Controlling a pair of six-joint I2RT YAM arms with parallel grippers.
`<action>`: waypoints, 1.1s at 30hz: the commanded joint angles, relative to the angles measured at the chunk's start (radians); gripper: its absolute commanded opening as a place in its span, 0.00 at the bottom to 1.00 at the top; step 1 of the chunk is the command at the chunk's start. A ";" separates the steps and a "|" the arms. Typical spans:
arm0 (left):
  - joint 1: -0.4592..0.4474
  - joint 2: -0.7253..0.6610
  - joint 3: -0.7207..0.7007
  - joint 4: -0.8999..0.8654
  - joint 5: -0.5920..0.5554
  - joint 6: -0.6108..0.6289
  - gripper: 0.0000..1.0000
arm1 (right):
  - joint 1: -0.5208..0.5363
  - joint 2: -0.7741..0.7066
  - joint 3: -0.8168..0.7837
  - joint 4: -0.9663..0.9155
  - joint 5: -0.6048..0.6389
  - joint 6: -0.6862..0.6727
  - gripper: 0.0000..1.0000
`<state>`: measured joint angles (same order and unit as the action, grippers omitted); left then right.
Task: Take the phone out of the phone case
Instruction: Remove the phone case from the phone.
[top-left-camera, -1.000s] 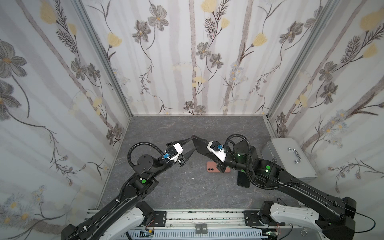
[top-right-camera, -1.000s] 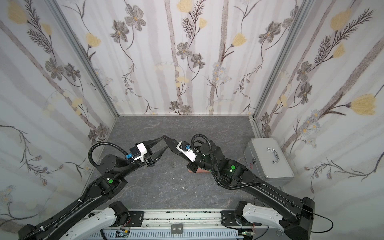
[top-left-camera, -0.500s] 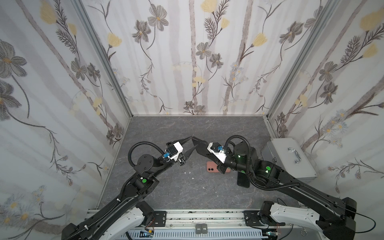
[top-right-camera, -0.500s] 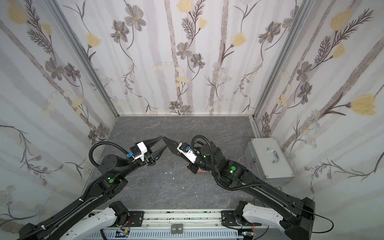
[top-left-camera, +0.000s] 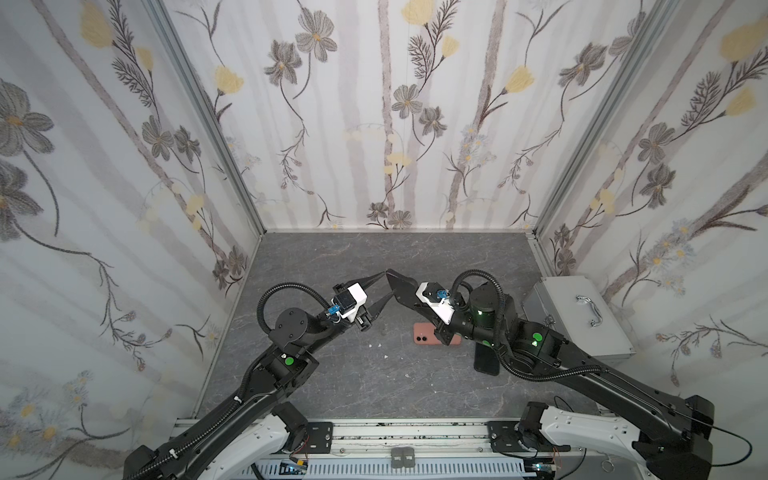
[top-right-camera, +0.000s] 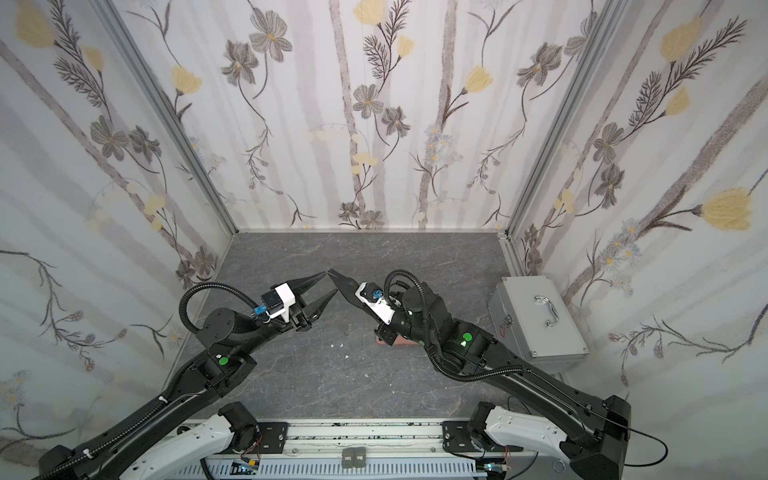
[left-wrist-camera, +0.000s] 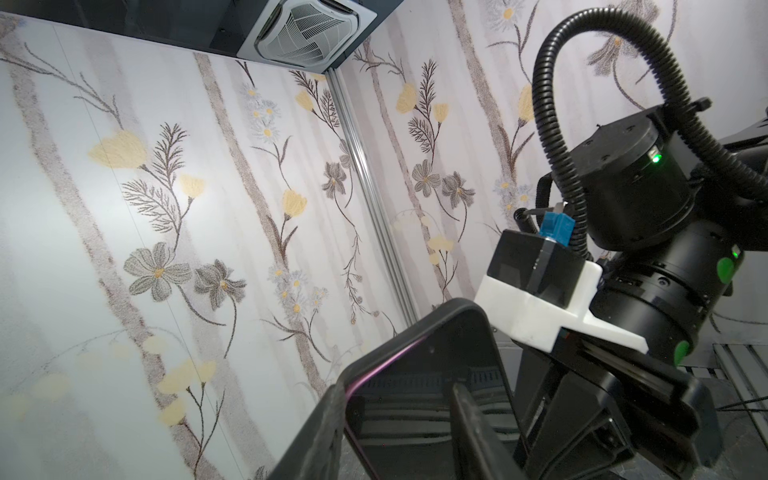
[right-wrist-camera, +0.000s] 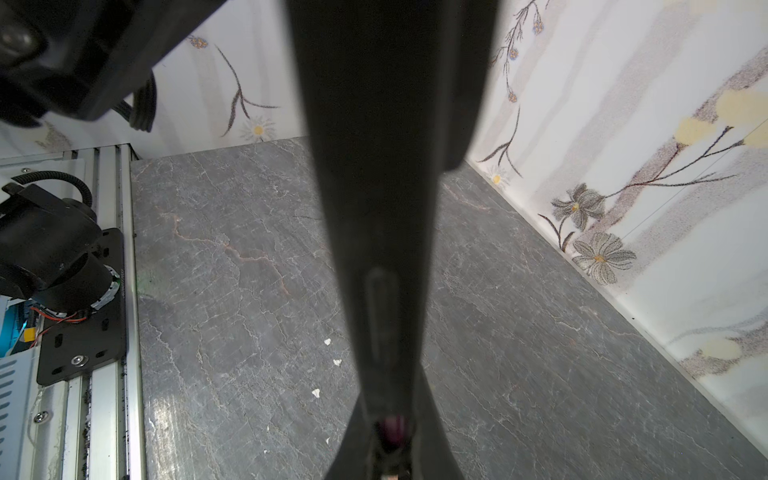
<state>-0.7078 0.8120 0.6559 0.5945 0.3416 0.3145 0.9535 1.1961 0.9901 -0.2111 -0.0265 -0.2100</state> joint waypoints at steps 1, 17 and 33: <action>0.000 -0.004 -0.002 0.034 0.003 0.008 0.43 | 0.001 0.003 0.004 0.071 -0.014 0.004 0.00; 0.001 0.010 -0.010 0.034 0.014 0.001 0.38 | 0.007 0.001 0.009 0.057 -0.038 -0.006 0.00; 0.000 -0.001 -0.012 0.034 -0.020 0.006 0.41 | 0.010 -0.006 -0.007 0.071 -0.004 -0.001 0.00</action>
<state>-0.7078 0.8097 0.6430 0.5949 0.3218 0.3141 0.9627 1.1858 0.9798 -0.2119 -0.0231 -0.2035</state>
